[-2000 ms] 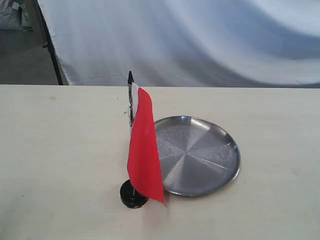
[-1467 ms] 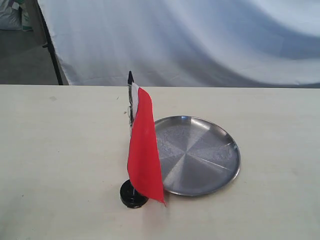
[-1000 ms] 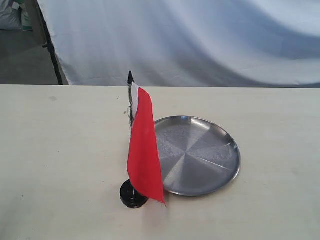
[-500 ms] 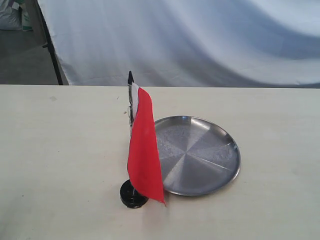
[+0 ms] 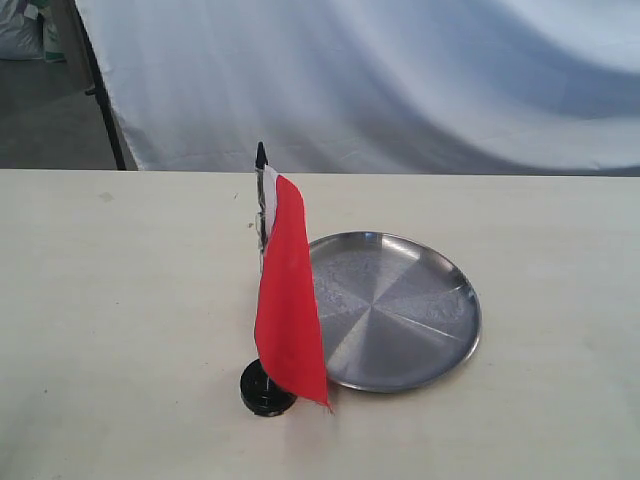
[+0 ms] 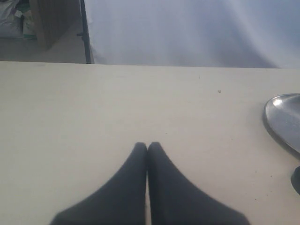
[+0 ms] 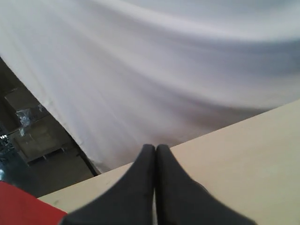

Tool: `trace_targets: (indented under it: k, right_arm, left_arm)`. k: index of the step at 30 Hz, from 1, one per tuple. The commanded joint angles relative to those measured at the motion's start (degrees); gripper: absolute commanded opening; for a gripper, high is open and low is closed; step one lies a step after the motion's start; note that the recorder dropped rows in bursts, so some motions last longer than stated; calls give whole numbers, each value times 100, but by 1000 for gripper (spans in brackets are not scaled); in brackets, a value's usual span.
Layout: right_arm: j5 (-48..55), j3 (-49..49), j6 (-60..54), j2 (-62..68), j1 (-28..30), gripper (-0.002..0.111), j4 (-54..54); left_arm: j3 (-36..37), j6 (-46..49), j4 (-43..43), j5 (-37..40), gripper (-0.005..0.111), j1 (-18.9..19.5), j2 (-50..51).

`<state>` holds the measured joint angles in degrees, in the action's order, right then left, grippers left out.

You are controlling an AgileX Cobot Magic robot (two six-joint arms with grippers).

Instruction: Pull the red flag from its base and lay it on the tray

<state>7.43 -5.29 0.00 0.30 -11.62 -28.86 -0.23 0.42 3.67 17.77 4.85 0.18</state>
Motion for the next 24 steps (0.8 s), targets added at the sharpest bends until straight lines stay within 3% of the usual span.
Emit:
trace_targets:
  k: [1, 6, 16, 24]
  right_arm:
    - [460, -396, -202, -30, 2, 0, 31]
    - [1027, -741, -927, 308, 2, 0, -563]
    - [2203, -1225, -3975, 2382, 2, 0, -3075]
    - [2448, -1225, -5068, 4194, 2, 0, -3598]
  left_arm:
    - [23, -42, 0, -25, 0, 13, -18]
    - [23, -42, 0, -25, 0, 13, -18]
    - [23, -42, 0, -25, 0, 13, -18]
    - [23, -42, 0, -25, 0, 13, -18]
